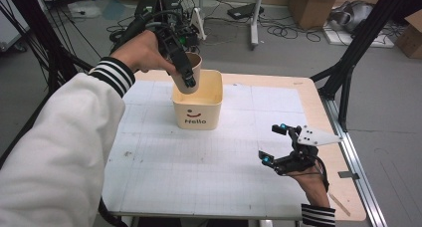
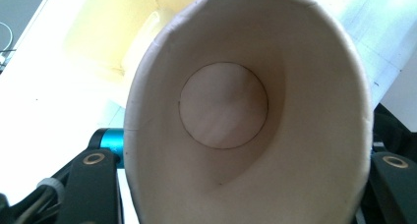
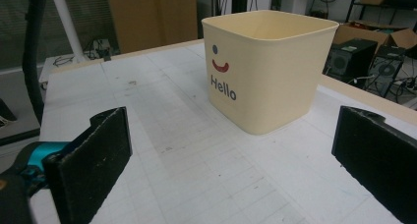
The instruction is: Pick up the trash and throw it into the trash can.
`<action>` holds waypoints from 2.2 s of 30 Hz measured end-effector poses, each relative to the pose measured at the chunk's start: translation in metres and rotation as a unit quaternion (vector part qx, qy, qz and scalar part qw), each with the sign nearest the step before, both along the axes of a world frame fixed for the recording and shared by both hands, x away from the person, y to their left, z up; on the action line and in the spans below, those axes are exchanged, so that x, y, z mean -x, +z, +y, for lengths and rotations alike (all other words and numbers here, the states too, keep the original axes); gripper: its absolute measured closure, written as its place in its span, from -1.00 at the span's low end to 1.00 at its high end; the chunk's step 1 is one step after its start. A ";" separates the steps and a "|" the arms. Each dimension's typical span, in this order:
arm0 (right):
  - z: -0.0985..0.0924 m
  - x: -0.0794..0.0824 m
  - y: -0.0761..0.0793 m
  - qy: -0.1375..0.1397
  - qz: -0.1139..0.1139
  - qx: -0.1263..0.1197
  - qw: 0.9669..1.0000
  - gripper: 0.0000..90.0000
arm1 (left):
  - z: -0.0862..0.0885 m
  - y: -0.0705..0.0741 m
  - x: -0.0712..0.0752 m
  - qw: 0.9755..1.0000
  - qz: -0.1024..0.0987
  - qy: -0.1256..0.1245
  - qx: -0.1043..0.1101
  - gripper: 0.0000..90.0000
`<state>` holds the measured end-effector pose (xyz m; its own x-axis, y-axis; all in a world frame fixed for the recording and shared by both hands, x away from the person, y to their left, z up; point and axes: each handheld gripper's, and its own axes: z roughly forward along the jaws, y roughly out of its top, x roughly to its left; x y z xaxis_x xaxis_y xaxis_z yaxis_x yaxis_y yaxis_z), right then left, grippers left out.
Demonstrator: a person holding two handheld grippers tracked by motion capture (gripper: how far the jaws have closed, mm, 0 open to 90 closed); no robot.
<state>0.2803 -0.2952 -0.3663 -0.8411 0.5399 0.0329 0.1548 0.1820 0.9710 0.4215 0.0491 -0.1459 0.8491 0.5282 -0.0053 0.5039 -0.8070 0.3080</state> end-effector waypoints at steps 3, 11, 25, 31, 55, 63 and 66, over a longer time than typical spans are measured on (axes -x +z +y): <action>0.000 0.000 0.000 0.000 0.001 0.001 1.000 -0.99 | 0.000 0.000 -0.004 1.000 0.001 0.002 0.001 -0.22; -0.001 0.000 0.000 -0.002 -0.001 0.000 1.000 -0.99 | -0.004 0.003 -0.022 1.000 -0.005 0.009 -0.004 -0.23; -0.003 0.000 0.000 -0.003 0.001 -0.002 1.000 -0.99 | -0.022 0.003 -0.055 1.000 -0.004 0.010 -0.010 -0.23; -0.003 0.001 0.001 -0.003 -0.004 -0.003 1.000 -0.99 | -0.022 -0.003 -0.066 1.000 -0.003 0.016 -0.004 -0.23; -0.006 0.002 0.000 -0.009 0.001 -0.003 1.000 -0.99 | -0.018 -0.030 -0.090 1.000 -0.031 0.005 0.002 -0.23; -0.007 0.002 0.000 -0.010 0.001 -0.003 1.000 -0.99 | -0.016 -0.053 -0.095 1.000 -0.027 -0.004 0.007 -0.23; -0.007 0.002 0.000 -0.010 0.001 -0.003 1.000 -0.99 | -0.013 -0.058 -0.097 1.000 -0.029 -0.007 -0.002 -0.23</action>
